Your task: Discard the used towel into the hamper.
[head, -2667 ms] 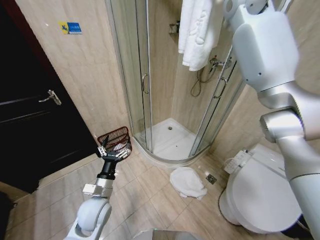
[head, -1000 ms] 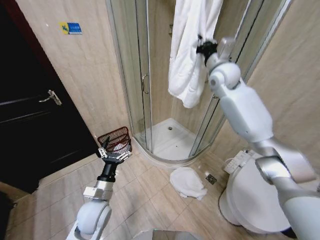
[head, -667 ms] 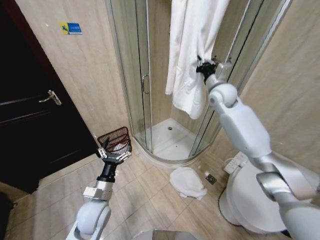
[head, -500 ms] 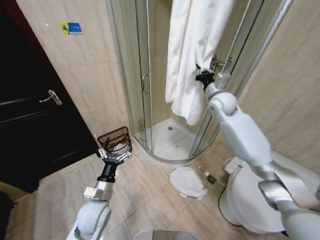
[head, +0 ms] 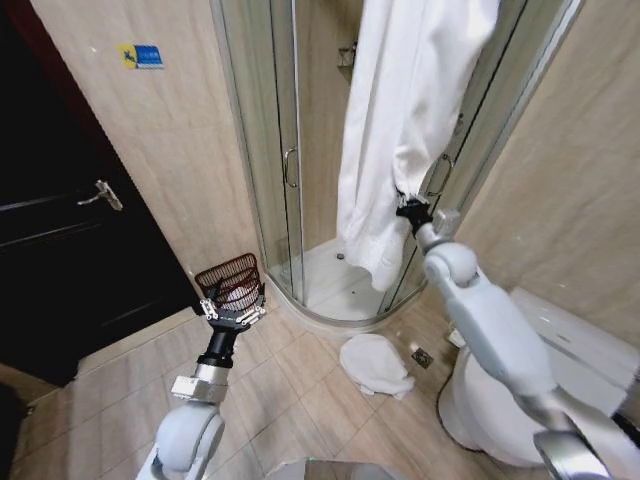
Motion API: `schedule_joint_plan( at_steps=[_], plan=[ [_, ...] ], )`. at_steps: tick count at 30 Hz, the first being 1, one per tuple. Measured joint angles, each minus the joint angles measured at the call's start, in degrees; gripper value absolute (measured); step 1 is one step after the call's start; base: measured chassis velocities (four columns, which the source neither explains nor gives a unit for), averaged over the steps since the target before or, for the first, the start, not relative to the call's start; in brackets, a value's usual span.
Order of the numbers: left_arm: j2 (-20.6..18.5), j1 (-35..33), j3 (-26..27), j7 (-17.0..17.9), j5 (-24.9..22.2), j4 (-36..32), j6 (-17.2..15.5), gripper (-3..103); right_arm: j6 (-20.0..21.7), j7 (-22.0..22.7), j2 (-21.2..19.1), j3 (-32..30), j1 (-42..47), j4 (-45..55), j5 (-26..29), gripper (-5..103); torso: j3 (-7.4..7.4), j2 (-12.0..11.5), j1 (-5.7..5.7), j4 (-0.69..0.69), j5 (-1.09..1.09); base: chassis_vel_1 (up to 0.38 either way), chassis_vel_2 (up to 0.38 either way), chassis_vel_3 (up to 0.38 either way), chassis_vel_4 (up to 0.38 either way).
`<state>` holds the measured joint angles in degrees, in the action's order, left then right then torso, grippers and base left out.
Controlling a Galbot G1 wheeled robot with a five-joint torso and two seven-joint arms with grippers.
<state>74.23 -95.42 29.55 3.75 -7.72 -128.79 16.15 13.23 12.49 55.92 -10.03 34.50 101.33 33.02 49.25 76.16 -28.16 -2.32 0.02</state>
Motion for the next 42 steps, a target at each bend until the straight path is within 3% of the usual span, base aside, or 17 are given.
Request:
schedule_joint_plan(
  at_steps=[15,19,30,42],
  plan=[
    [1.2,-1.9,-0.2,-0.3,1.7,-1.7,1.4,100,-3.3,-3.0,0.1,-9.9,21.8,12.8,-6.3,2,0.0,0.0,0.0,0.01,0.03,0.0,0.0,0.0,0.0],
    [1.3,-2.5,-0.1,-0.3,1.9,-2.6,1.6,100,-4.2,-2.8,0.6,-11.1,23.6,15.0,-7.6,2,-0.02,0.0,0.01,0.0,-0.06,0.0,0.0,0.0,0.0],
    [1.4,-3.5,-0.1,0.7,2.8,-3.6,1.8,100,-4.2,-0.9,1.5,-12.3,26.9,20.0,-8.3,2,-0.02,0.0,0.01,-0.02,-0.03,0.0,0.0,0.0,0.0],
    [0.8,-3.1,-0.4,1.4,0.5,-2.4,-0.3,100,-3.6,-0.2,2.0,-21.1,39.2,30.1,-8.9,2,-0.02,0.0,0.01,0.0,-0.03,0.0,0.0,0.0,0.0]
  ],
)
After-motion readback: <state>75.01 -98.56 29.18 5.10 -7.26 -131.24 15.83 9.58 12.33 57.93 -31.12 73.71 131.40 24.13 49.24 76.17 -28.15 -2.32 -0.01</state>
